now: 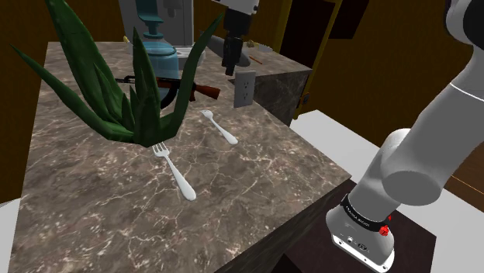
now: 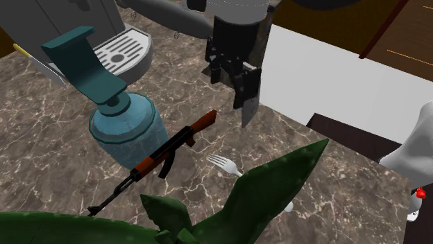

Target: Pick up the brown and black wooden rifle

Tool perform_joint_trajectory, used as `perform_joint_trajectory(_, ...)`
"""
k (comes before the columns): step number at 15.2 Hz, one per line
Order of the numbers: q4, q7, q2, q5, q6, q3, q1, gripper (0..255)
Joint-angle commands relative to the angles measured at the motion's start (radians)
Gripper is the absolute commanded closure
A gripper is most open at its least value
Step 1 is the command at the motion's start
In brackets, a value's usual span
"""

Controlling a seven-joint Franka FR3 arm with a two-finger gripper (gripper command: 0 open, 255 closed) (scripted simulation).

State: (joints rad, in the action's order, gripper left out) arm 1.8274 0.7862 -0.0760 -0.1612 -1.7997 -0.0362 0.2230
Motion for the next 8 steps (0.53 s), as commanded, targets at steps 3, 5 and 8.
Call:
perform_joint_trajectory(3, -0.146, 0.120, 0.132, -0.016, 0.025, -0.027, 0.031, 0)
perform_joint_trajectory(5, -0.223, 0.172, 0.197, -0.020, 0.042, -0.044, 0.046, 0)
perform_joint_trajectory(8, -0.343, 0.245, 0.292, -0.020, 0.075, -0.074, 0.070, 0)
